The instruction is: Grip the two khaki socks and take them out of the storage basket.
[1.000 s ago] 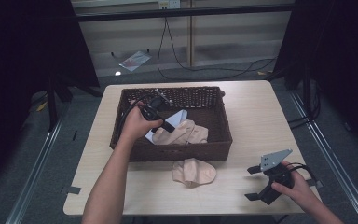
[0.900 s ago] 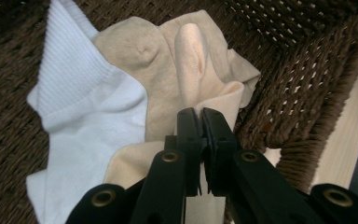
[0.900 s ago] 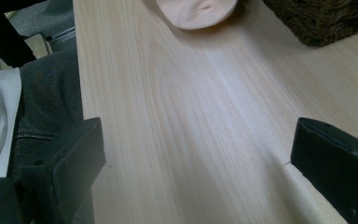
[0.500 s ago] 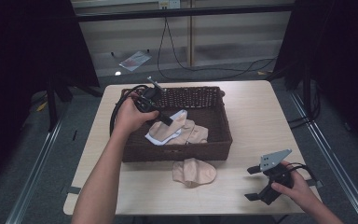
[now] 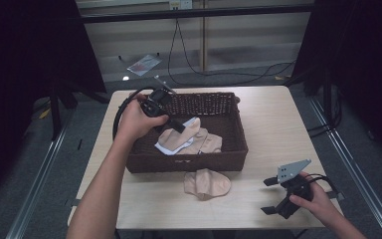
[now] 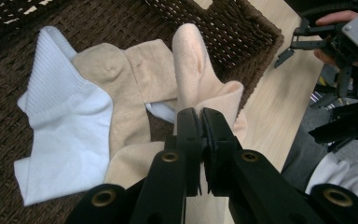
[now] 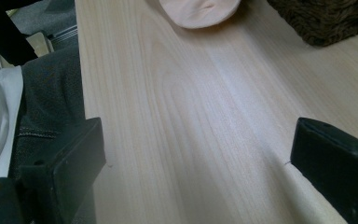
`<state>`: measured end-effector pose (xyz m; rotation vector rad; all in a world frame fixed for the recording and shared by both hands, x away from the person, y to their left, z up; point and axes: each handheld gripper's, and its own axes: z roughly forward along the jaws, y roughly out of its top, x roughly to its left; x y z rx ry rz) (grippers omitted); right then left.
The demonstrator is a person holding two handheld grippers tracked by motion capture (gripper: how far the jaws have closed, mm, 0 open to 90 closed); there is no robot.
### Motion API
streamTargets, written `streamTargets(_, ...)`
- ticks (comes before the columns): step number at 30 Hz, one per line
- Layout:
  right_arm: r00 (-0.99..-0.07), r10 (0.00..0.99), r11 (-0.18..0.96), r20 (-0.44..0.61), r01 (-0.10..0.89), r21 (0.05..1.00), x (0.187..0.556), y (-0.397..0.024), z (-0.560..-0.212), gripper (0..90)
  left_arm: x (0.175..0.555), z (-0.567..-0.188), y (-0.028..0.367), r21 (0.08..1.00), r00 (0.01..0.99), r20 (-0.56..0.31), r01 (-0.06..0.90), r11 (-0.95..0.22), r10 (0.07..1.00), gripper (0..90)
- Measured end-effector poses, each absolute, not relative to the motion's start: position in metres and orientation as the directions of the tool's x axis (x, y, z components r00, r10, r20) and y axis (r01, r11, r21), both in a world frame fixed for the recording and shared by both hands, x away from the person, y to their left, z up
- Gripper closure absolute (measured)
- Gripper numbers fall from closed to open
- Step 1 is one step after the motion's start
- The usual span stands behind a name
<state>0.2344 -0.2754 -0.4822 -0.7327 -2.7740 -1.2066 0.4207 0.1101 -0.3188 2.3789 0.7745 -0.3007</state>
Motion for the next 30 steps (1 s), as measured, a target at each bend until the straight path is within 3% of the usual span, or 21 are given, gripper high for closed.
streamTargets(9, -0.889, 0.410, 0.588, 0.205, 0.429, 0.686, 0.234, -0.275, -0.482, 2.8, 0.406, -0.307, 0.108, 0.502, 0.822, -0.399, 0.566, -0.654, 0.406, 86.4)
streamTargets(14, -0.887, 0.415, 0.587, 0.202, 0.430, 0.686, 0.234, -0.275, -0.482, 2.8, 0.396, -0.301, 0.107, 0.499, 0.859, -0.374, 0.505, -0.705, 0.350, 86.3)
streamTargets(30, -0.888, 0.416, 0.585, 0.198, 0.428, 0.689, 0.234, -0.275, -0.482, 2.8, 0.370, -0.313, 0.098, 0.486, 0.887, -0.351, 0.446, -0.751, 0.300, 85.9)
